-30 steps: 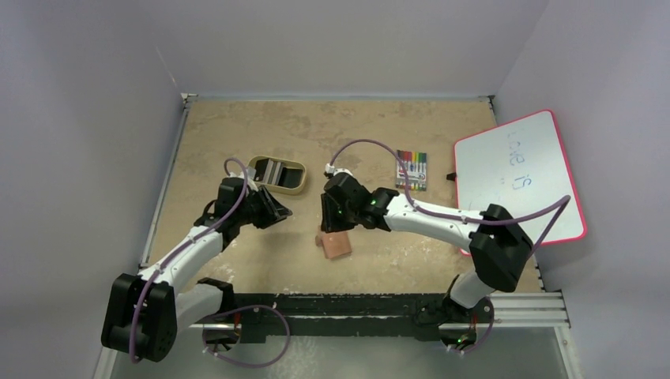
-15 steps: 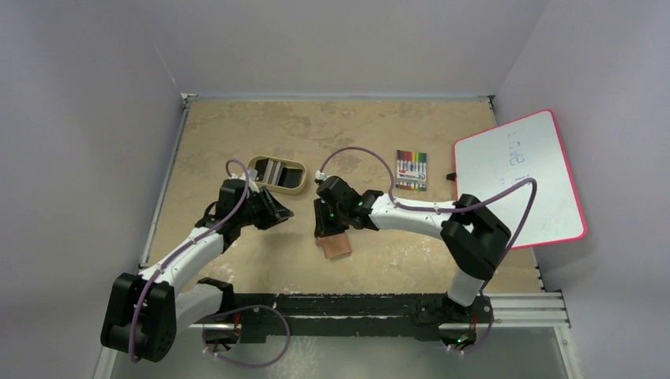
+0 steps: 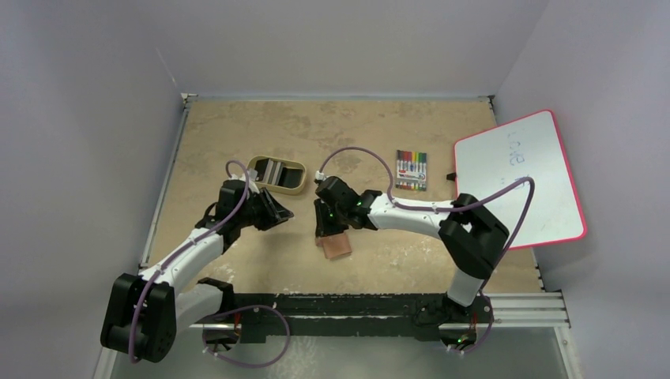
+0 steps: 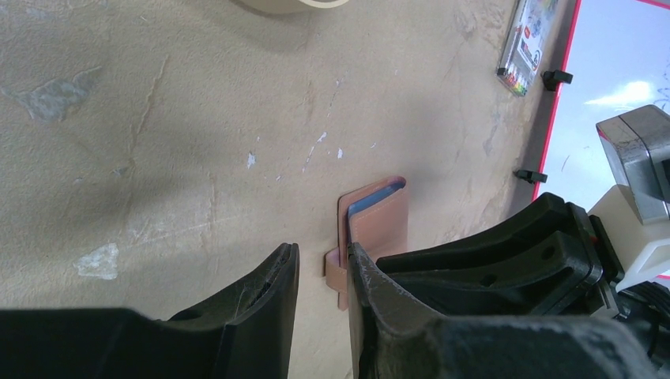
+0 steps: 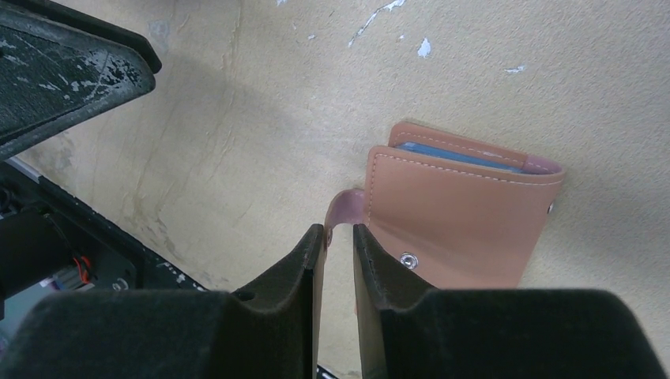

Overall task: Put the credit cards into the card holder
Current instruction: Close the card holder at the center of the board.

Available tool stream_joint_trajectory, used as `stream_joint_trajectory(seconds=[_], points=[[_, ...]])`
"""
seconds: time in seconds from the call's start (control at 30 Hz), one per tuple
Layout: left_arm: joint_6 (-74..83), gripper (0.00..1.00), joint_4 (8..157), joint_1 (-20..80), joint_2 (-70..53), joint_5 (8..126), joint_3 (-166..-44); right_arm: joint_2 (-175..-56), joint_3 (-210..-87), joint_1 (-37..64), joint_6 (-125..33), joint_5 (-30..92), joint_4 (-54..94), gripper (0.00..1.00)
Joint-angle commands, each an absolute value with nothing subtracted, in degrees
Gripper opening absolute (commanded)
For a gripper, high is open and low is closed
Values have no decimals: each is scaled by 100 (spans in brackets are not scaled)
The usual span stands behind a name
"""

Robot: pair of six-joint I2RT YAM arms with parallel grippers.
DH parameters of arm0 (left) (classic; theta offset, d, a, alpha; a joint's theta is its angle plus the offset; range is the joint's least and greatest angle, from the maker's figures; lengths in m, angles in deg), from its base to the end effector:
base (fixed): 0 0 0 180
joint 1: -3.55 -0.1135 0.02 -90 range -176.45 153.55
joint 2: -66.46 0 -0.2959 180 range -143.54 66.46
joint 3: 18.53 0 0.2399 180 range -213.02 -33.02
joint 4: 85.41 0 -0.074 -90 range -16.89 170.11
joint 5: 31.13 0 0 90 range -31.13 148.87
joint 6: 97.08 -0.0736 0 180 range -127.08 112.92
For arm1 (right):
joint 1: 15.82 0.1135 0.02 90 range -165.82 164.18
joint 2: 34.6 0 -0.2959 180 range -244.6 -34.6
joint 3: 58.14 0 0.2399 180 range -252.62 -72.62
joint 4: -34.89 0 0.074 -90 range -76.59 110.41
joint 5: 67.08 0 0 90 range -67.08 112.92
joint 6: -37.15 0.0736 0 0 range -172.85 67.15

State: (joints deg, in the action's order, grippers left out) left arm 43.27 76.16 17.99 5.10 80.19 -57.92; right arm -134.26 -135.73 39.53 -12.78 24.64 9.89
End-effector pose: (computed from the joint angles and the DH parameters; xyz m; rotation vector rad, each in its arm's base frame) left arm 0.1959 -0.0781 0.1910 -0.5455 2.3659 -0.9832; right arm 0.2213 0.3241 0.2070 -0.3542 2.5276 0.7682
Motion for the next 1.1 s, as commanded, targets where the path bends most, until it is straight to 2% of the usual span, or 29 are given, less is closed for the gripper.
stream_joint_trajectory(seconds=[0.0, 0.4, 0.63, 0.87, 1.07], points=[[4284, 28, 7859, 1839, 508, 8115, -5795, -13440, -13741, 4041, -1235, 2529, 1021, 23], [4272, 28, 7817, 1845, 592, 8096, -5776, -13562, -13871, 4128, -1212, 2443, 893, 22], [4343, 27, 7780, 1994, 639, 8020, -5712, -13576, -13950, 4192, -1176, 2163, 709, 16], [4772, 7, 8237, 2697, 372, 7856, -5397, -13502, -13867, 4198, -1079, 2161, 607, 15], [5091, 0, 9132, 2954, -26, 7955, -5082, -13476, -13841, 4197, -1029, 2254, 659, 16]])
